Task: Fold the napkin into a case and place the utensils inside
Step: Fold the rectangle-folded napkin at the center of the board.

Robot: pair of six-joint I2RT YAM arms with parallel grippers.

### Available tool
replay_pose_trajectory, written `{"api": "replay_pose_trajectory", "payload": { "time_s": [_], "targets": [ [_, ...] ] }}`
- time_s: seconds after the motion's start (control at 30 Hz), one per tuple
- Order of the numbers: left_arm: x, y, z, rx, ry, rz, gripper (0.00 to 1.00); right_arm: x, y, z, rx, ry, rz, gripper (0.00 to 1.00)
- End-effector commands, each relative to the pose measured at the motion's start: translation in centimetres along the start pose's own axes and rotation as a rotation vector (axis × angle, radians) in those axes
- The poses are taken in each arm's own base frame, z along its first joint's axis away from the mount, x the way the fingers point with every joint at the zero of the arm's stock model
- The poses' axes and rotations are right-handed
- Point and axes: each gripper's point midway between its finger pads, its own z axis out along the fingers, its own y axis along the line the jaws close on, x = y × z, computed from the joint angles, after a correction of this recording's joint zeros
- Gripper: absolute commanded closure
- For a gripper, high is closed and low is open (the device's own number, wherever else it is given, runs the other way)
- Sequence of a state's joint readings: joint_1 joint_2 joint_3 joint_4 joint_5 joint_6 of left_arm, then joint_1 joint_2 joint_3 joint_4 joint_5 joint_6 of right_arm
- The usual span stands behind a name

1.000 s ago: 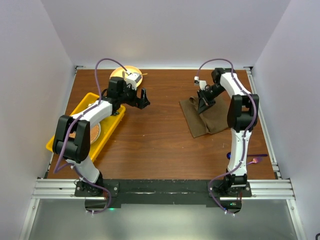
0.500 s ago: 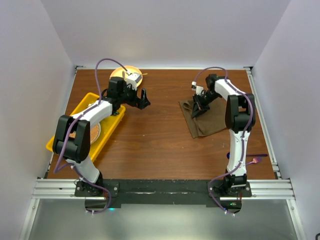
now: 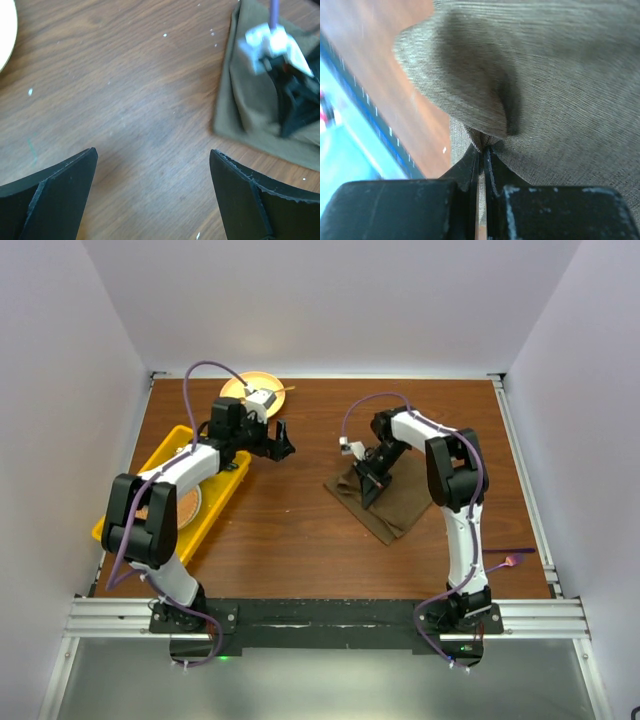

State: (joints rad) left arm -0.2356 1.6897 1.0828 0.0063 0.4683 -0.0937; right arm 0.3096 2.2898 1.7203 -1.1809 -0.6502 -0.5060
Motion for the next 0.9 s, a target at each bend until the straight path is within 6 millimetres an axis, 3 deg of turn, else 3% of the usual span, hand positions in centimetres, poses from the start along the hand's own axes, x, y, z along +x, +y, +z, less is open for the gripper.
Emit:
{"api": "replay_pose_trajectory", "payload": {
  "time_s": [0.0, 0.1, 0.13, 0.23, 0.4, 0.53, 0.77, 0.87],
  "targets": [
    [-0.7, 0.0, -1.8, 0.0, -0.038, -0.03, 0.0, 4.7, -0.3, -1.8, 0.026, 0.165, -0.222, 1.0],
    [-0.1, -0.1, -1.9, 0.0, -0.032, -0.057, 0.0, 4.0, -0.6, -3.3, 0.077, 0.153, -0.277, 1.0],
    [-0.1, -0.1, -1.9, 0.002, -0.032, -0.069, 0.0, 2.9, -0.5, -4.2, 0.1, 0.128, -0.295, 1.0],
    [-0.2, -0.2, -1.8, 0.009, -0.039, -0.077, 0.0, 1.0, 0.6, -5.9, 0.105, 0.078, -0.286, 1.0],
    [-0.5, -0.1, -1.6, 0.008, -0.045, -0.072, 0.0, 0.0, 3.2, -7.2, 0.069, 0.025, -0.242, 1.0],
    [-0.5, -0.1, -1.4, 0.013, -0.044, -0.08, 0.0, 0.0, 4.1, -6.3, 0.044, 0.023, -0.22, 1.0],
    [-0.6, 0.0, -0.9, 0.018, -0.047, -0.086, 0.0, -1.1, 3.6, -3.5, 0.028, -0.009, -0.123, 1.0],
    [-0.5, 0.1, -1.0, 0.017, -0.041, -0.08, 0.0, -0.7, 3.1, -2.3, 0.012, 0.011, -0.111, 0.93]
  ]
}}
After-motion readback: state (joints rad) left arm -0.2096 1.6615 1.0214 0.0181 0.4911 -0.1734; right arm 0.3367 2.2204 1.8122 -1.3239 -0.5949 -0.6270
